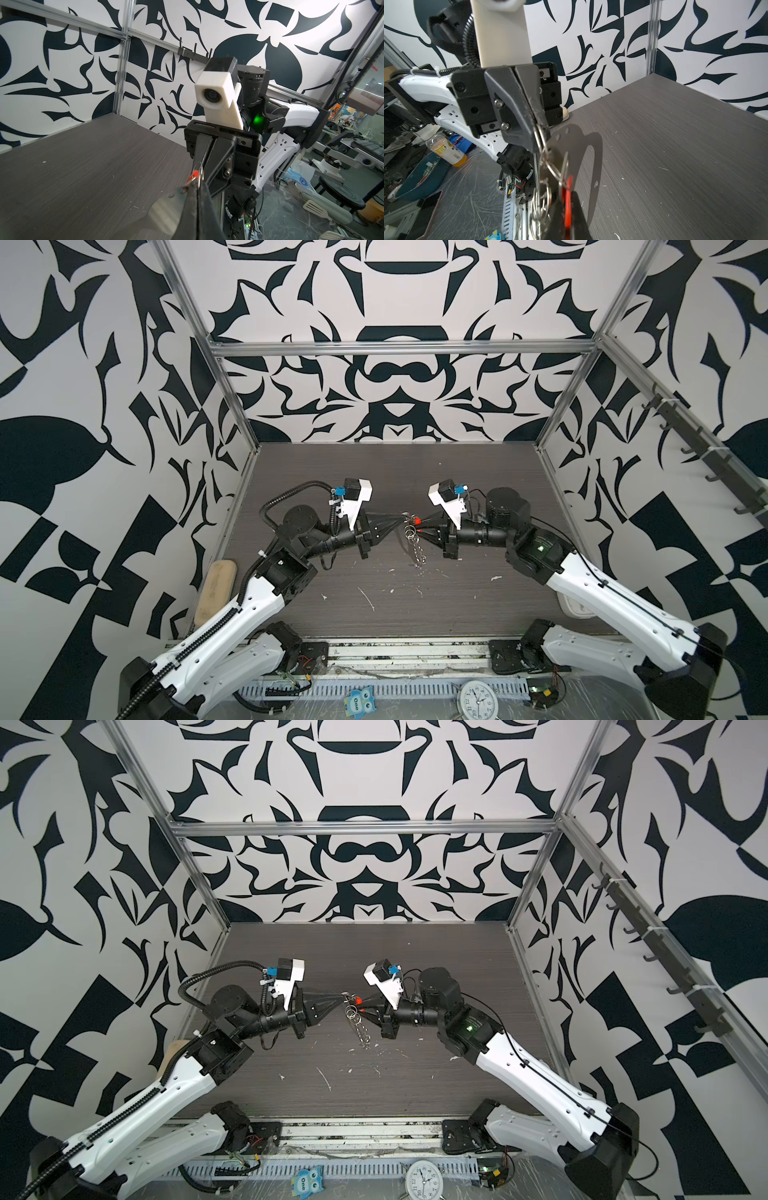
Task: Remove the keys from the keyring
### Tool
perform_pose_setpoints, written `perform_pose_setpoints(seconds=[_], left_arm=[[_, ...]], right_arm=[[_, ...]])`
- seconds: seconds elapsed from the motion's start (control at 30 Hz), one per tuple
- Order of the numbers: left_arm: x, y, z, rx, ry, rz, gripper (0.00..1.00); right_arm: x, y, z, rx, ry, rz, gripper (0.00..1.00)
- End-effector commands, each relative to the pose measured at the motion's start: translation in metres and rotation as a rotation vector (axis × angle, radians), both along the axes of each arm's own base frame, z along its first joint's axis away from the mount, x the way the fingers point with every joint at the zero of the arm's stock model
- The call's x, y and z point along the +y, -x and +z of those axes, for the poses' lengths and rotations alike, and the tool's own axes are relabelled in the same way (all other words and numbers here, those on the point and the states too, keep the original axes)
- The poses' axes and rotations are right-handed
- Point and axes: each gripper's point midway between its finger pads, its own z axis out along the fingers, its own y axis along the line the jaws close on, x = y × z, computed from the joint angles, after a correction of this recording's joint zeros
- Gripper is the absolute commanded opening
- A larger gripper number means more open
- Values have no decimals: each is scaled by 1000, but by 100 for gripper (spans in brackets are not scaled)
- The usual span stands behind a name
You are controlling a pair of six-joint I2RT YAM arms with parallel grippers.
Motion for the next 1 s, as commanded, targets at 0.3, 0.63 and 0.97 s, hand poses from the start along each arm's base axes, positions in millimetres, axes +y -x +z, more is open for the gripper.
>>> perform_pose_setpoints(seconds=[0.3,0.63,0.97], left_arm=[[17,-12,27,-5,133,122,0],[13,-3,35,-7,134,63,0],[8,15,30,-54,52,-25,0]], right_arm=[[0,1,-9,-157,61,-116,0],[0,-1,-32,-220,149,-170,0],[-7,2,-24,-230,172,-184,36]])
